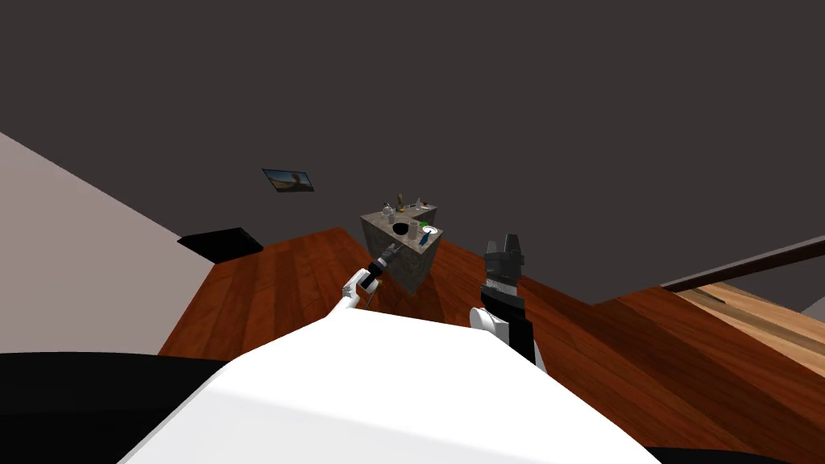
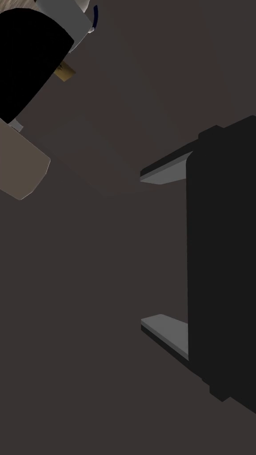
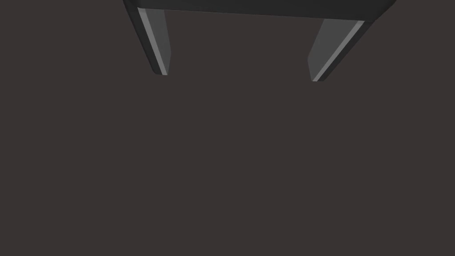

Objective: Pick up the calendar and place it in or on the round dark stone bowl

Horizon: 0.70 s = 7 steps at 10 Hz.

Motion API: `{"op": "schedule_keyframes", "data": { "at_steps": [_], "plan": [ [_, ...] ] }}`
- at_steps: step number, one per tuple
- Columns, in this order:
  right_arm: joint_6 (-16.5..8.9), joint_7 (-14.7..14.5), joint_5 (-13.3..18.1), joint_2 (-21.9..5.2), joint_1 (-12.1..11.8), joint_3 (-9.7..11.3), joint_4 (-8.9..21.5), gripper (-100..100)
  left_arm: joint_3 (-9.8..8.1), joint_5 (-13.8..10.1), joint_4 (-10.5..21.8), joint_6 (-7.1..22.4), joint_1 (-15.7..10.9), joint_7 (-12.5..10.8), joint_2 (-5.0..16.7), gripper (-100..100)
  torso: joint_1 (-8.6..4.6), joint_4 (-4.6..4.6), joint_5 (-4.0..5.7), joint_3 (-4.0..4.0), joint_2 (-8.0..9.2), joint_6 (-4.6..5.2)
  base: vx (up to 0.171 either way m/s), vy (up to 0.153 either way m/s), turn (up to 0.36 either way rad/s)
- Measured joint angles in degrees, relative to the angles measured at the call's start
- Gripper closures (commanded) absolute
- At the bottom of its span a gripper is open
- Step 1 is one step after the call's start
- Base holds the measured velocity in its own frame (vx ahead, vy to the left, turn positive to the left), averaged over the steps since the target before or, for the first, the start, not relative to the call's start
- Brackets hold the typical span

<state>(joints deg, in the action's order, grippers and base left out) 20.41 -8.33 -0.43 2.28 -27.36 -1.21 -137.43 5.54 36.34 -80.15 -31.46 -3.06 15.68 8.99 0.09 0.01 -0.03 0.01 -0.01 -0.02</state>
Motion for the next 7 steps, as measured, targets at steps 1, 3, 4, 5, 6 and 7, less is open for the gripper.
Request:
{"op": "schedule_keyframes", "data": {
  "at_steps": [1,3,4,5,6,7],
  "plan": [
    [0.00,0.00,0.00,0.00,-0.01,0.00,0.00,0,-0.20,0.51,1.32,0.02,-0.46,0.59,-0.11,-100,-0.01,-0.01,0.00,-0.03,-0.05,-0.02,-0.005,-0.001,-0.090],
    [0.00,0.00,0.00,0.00,0.00,0.00,0.00,0,-0.81,2.68,4.66,0.46,-2.40,2.17,0.10,-100,-0.06,-0.02,0.01,-0.06,-0.11,0.00,-0.001,-0.005,-0.111],
    [0.00,0.00,0.00,0.00,-0.01,0.00,0.00,0,-1.08,3.24,6.09,0.57,-3.09,2.74,0.09,-100,-0.05,-0.03,0.01,-0.07,-0.12,-0.02,0.007,-0.014,-0.107],
    [0.00,0.00,0.00,0.00,0.00,0.00,0.00,0,-1.10,4.27,6.99,1.14,-3.55,3.36,0.04,-100,-0.09,-0.03,0.02,-0.08,-0.14,0.00,0.020,-0.028,-0.152],
    [0.00,0.00,0.00,0.00,-0.01,0.00,0.00,0,-1.57,5.45,8.92,1.53,-4.69,4.53,-0.18,-100,-0.15,-0.04,0.03,-0.11,-0.19,0.00,0.040,-0.031,-0.150],
    [0.00,0.00,0.00,0.00,-0.01,0.00,0.00,0,-1.89,6.70,10.48,2.14,-5.67,5.53,-0.07,-100,-0.16,-0.05,0.04,-0.14,-0.25,-0.01,0.037,-0.022,-0.037]
  ]
}}
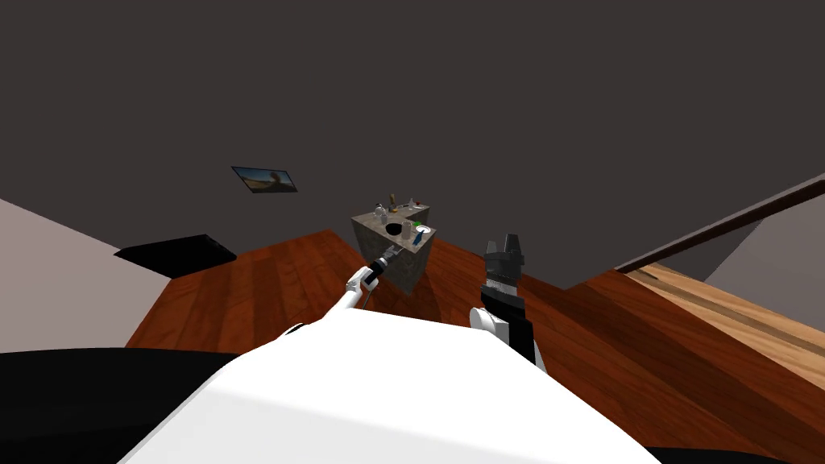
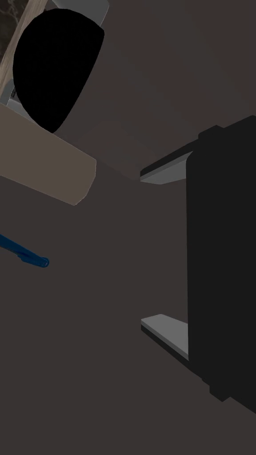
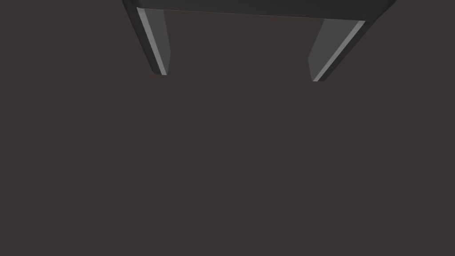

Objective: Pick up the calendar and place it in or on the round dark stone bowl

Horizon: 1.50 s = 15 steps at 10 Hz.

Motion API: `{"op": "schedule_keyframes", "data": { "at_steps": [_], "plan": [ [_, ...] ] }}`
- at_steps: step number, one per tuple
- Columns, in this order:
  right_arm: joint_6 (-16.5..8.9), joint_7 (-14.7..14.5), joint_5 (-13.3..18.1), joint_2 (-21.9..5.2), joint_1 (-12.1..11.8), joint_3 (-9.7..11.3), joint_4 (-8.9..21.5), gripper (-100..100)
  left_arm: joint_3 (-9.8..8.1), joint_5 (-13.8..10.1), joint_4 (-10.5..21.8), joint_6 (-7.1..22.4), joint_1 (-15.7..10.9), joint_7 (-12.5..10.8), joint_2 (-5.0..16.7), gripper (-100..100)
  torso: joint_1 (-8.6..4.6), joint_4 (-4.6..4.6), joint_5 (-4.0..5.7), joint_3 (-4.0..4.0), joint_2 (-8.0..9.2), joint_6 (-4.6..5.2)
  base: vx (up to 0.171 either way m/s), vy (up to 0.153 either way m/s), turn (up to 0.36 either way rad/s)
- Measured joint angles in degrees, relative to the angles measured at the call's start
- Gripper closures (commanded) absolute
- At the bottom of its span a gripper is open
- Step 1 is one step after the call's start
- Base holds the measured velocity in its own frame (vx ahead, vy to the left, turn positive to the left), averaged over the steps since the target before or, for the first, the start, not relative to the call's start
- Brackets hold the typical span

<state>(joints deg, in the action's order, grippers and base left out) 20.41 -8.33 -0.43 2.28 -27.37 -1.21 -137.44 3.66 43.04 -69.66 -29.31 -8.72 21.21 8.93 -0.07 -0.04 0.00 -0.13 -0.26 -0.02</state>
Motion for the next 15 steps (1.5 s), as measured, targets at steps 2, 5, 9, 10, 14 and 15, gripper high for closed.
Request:
{"op": "schedule_keyframes", "data": {
  "at_steps": [2,5,9,10,14,15],
  "plan": [
    [0.00,0.00,0.00,0.00,0.00,0.00,0.00,0,-0.29,1.42,1.68,0.91,-0.87,0.94,0.18,-100,-0.01,-0.01,0.00,-0.02,-0.02,-0.01,0.057,-0.037,-0.112],
    [0.00,0.00,0.00,0.00,0.00,0.00,0.00,0,-1.20,3.58,5.06,2.12,-2.91,3.12,0.00,-100,-0.02,-0.02,0.00,-0.03,-0.06,-0.01,0.062,-0.039,-0.092],
    [0.00,0.00,0.00,0.01,-0.02,0.00,-0.01,0,-2.99,7.45,9.90,4.78,-6.02,7.48,-0.86,-100,-0.31,-0.12,0.07,-0.31,-0.54,-0.01,0.166,-0.088,-0.125],
    [0.01,0.00,0.00,0.00,-0.02,0.00,-0.01,0,-3.39,8.05,10.77,5.36,-6.71,8.30,-1.01,-100,-0.25,-0.13,0.06,-0.34,-0.58,-0.02,0.213,-0.105,-0.105],
    [0.00,0.00,0.00,0.00,-0.01,-0.01,-0.01,0,-3.93,9.15,11.63,6.62,-7.95,9.43,-1.27,-100,0.03,-0.02,0.00,-0.02,0.00,-0.05,0.073,-0.035,-0.020],
    [0.00,0.00,0.00,0.00,0.00,0.00,0.00,0,-3.15,7.61,12.93,6.25,-8.75,10.23,-0.56,-100,-0.02,0.01,0.01,0.05,0.11,-0.04,-0.007,-0.034,-0.006]
  ]
}}
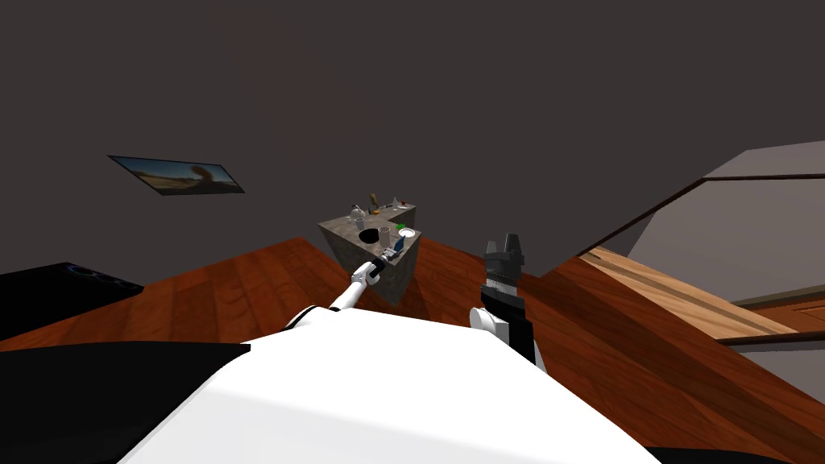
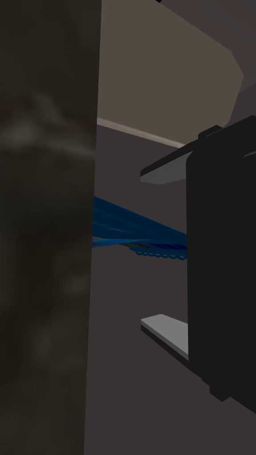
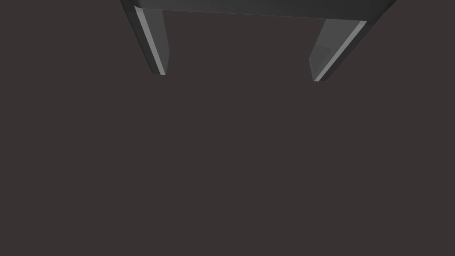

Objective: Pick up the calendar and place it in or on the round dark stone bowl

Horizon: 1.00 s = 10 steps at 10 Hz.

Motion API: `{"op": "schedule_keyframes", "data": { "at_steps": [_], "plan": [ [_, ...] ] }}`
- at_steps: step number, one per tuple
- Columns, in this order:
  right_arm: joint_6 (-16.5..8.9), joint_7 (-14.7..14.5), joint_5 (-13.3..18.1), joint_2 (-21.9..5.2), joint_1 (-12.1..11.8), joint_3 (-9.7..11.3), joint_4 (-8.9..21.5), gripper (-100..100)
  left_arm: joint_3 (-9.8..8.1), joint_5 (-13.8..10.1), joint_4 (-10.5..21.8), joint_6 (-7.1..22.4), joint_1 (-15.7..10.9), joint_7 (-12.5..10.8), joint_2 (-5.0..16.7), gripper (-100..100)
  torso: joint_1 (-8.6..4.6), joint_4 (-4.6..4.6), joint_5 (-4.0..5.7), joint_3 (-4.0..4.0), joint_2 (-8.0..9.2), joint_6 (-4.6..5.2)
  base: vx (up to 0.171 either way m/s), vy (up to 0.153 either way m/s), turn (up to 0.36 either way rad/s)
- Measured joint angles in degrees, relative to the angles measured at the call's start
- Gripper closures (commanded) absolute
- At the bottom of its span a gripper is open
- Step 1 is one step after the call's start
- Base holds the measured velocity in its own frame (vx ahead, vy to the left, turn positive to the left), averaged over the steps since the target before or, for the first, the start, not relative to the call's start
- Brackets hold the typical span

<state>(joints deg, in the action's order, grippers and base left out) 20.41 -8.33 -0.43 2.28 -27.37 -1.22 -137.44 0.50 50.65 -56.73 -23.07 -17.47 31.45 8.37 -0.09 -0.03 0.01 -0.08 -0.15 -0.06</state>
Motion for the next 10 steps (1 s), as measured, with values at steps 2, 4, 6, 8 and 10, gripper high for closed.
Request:
{"op": "schedule_keyframes", "data": {
  "at_steps": [2,4,6,8,10],
  "plan": [
    [0.00,0.00,0.00,0.00,0.00,0.00,0.00,0,1.46,-3.10,2.17,-0.79,-1.27,1.64,1.32,-100,-0.03,0.03,0.01,0.07,0.12,0.00,-0.016,-0.033,-0.008],
    [0.00,0.00,0.00,0.00,0.00,0.00,0.00,0,2.91,-6.58,4.54,-1.68,-2.64,3.34,2.73,-100,-0.04,0.03,0.01,0.07,0.12,0.00,-0.008,-0.036,-0.007],
    [0.00,0.00,0.00,0.00,0.00,0.00,0.00,0,4.46,-10.04,6.70,-2.49,-3.92,4.93,4.21,-100,-0.07,0.03,0.02,0.08,0.13,0.00,-0.011,-0.045,-0.007],
    [0.00,0.00,0.00,0.00,0.00,0.00,0.00,0,5.05,-12.95,7.97,-3.03,-4.62,6.03,4.68,-100,0.02,0.03,0.00,0.06,0.10,-0.01,-0.005,-0.018,-0.006],
    [0.00,0.00,0.00,0.00,0.00,0.00,0.00,0,6.41,-16.28,9.97,-3.71,-5.82,7.54,5.90,-100,0.01,0.03,0.00,0.07,0.11,-0.01,-0.007,-0.035,-0.008]
  ]
}}
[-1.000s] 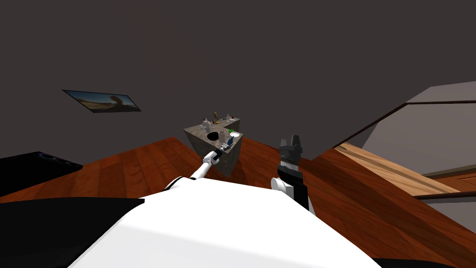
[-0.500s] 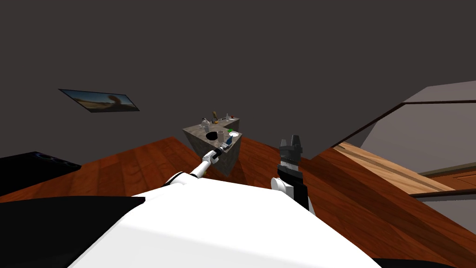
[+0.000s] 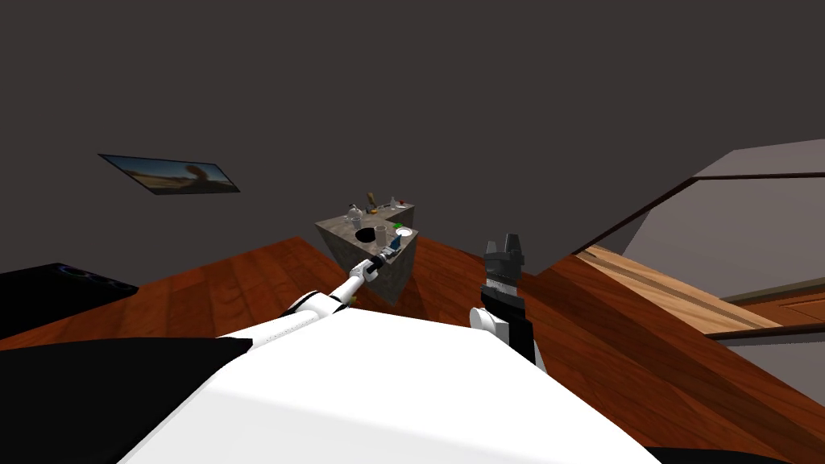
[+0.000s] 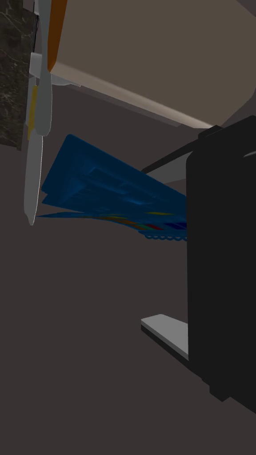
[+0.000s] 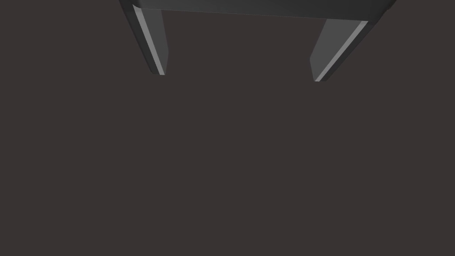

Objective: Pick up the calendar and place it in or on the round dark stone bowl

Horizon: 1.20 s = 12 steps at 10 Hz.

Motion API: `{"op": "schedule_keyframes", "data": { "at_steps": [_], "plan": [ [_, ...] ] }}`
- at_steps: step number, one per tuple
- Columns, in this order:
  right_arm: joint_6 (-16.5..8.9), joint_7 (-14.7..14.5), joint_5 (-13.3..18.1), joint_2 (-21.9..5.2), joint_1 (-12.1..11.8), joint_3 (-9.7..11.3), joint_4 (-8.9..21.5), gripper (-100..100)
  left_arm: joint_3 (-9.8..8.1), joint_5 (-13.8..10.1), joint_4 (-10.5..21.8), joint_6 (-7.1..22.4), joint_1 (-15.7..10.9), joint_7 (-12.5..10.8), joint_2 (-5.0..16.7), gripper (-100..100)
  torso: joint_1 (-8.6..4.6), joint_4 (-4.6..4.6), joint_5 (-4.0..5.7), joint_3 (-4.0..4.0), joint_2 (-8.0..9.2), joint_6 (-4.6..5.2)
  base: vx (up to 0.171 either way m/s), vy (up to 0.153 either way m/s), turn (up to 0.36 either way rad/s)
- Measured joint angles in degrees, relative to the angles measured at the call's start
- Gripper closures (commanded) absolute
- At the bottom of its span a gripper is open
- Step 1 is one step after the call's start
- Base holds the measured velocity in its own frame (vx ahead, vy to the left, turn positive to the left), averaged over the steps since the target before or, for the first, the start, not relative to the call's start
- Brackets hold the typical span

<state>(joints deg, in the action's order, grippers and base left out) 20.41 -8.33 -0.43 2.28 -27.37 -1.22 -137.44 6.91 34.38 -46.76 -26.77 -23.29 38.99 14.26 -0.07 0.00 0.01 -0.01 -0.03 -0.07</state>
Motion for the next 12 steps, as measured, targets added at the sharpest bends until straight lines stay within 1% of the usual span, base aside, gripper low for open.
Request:
{"op": "schedule_keyframes", "data": {
  "at_steps": [3,4,5,7,8,11,12],
  "plan": [
    [0.00,0.00,0.00,0.00,0.00,0.00,0.00,0,2.42,-5.19,3.95,-1.34,-2.40,2.66,2.25,-100,-0.05,0.00,0.01,-0.01,-0.01,0.01,-0.007,-0.037,-0.007],
    [0.00,0.00,0.00,0.00,0.00,0.00,0.00,0,2.81,-6.96,5.29,-1.86,-3.12,3.54,2.61,-100,-0.03,0.00,0.01,0.00,0.00,0.00,-0.005,-0.014,0.002],
    [0.00,0.00,0.00,0.00,0.00,0.00,0.00,0,3.01,-8.06,5.34,-1.98,-3.13,3.77,2.81,-100,0.03,0.00,0.00,0.00,0.00,0.00,-0.005,-0.026,-0.013],
    [0.00,0.00,0.00,0.00,0.00,0.00,0.00,0,4.29,-11.41,7.51,-2.87,-4.26,5.26,4.10,-100,-0.01,0.00,0.00,-0.01,-0.01,0.00,-0.003,-0.038,-0.007],
    [0.00,0.00,0.00,0.00,0.00,0.00,0.00,0,5.34,-13.12,8.64,-3.19,-5.03,6.15,5.04,-100,-0.06,0.00,0.01,-0.01,-0.02,0.00,-0.010,-0.038,-0.003],
    [0.00,0.00,0.00,0.00,0.00,0.00,0.00,0,7.27,-18.39,12.05,-4.42,-7.00,8.70,6.72,-100,-0.03,0.00,0.01,0.01,0.02,0.00,-0.010,-0.028,-0.005],
    [0.00,0.00,0.00,0.00,0.00,0.00,0.00,0,7.50,-19.43,11.87,-4.38,-6.93,8.83,6.98,-100,0.05,0.00,-0.01,0.01,0.01,0.00,0.000,0.000,0.000]
  ]
}}
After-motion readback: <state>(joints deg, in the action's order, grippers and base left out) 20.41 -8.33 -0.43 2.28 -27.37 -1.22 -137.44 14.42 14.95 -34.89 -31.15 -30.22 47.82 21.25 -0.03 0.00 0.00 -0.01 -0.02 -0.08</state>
